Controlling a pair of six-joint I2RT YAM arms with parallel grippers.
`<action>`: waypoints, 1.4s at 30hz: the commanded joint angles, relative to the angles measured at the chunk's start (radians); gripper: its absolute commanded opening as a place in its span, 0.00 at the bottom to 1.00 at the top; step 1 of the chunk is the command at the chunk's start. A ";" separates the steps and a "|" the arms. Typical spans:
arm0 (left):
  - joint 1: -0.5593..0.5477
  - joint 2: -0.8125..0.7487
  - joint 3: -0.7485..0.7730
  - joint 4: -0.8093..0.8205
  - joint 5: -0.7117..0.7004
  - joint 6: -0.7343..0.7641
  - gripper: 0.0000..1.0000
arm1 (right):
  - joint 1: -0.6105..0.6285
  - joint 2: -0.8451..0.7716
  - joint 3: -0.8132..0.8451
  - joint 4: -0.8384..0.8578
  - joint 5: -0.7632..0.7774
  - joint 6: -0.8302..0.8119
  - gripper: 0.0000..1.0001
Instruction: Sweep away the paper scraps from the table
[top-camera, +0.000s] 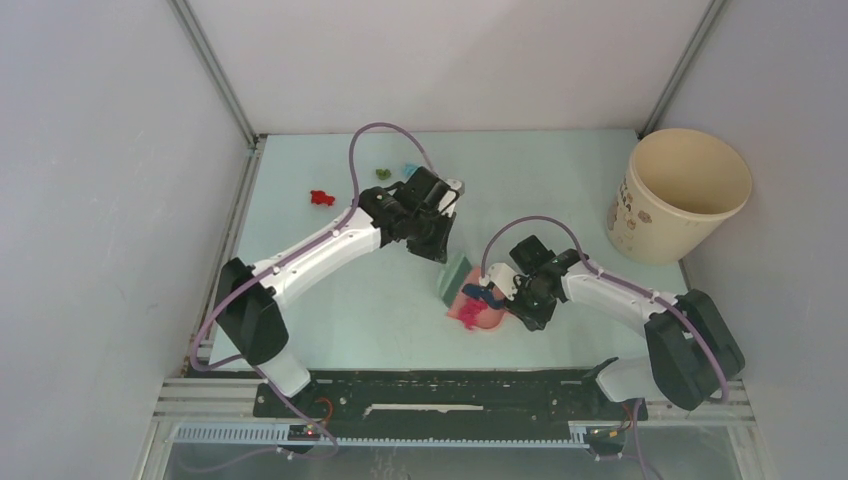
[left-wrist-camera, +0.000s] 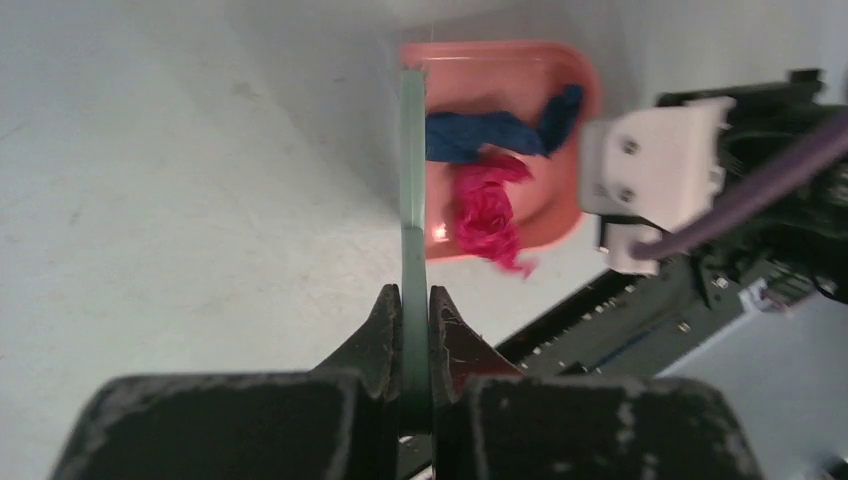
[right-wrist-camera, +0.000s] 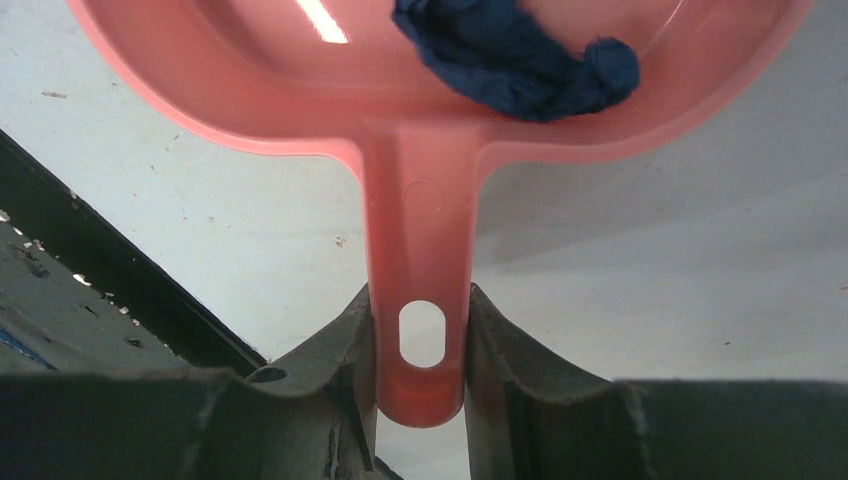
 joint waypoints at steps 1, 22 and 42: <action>-0.009 -0.038 0.069 0.033 0.153 -0.051 0.00 | 0.011 0.009 0.032 -0.003 -0.001 0.020 0.19; 0.201 0.306 0.505 -0.248 -1.006 0.392 0.00 | -0.009 -0.016 0.032 -0.015 -0.036 0.011 0.19; 0.408 0.542 0.435 0.051 -0.730 0.583 0.00 | -0.014 -0.010 0.032 -0.025 -0.056 0.010 0.19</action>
